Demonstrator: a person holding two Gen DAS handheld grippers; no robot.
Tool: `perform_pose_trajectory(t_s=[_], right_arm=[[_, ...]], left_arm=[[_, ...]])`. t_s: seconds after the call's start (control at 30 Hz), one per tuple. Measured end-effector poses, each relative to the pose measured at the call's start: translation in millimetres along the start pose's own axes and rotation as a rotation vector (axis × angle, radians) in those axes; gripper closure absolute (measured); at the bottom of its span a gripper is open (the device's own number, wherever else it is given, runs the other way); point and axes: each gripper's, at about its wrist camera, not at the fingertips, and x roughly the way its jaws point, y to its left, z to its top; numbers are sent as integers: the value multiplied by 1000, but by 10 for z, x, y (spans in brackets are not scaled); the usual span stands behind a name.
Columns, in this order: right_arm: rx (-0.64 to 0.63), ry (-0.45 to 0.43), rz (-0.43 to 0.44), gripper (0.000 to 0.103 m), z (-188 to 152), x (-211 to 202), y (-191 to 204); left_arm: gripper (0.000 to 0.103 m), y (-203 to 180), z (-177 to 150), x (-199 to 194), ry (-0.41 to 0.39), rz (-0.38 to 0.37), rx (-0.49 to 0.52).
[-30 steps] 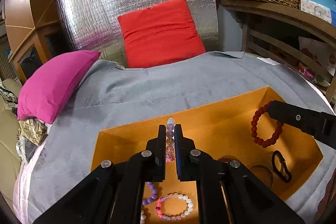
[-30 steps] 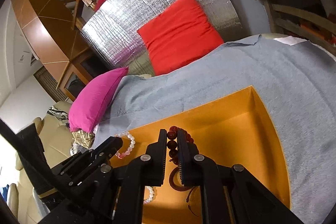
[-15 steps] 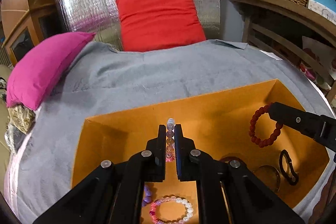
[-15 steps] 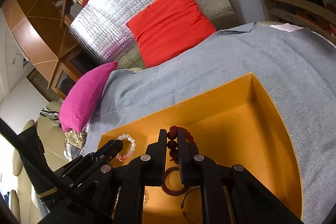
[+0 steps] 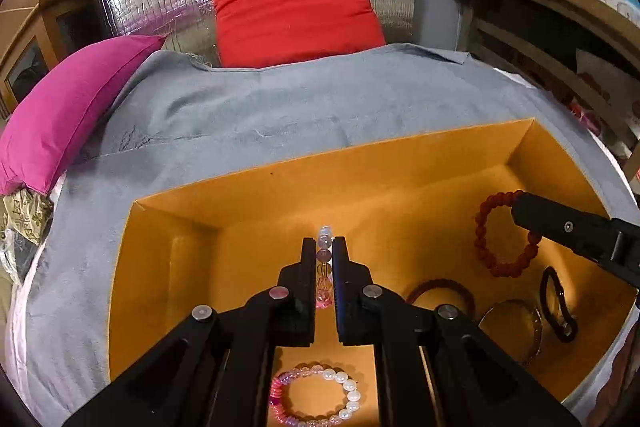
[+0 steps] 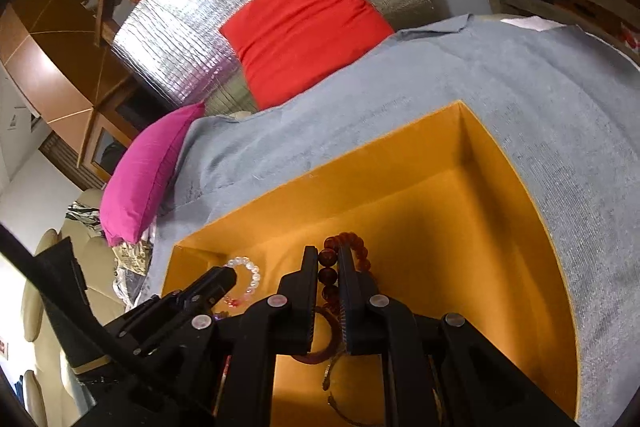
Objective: Organize jewelry
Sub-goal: 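Lower both bracelets into the orange box and open both grippers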
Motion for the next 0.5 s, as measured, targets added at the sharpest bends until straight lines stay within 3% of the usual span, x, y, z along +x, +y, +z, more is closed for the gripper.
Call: perform_pose_trajectory(t_s=[0.13,0.5], right_arm=[[13,9,-20,92,-2,22,-51],[49,22,-62,89,-14,38,-150]], left_arm=[[95,-24,-3,-13,2,61,34],[95,-27,11,31,33,64,44]])
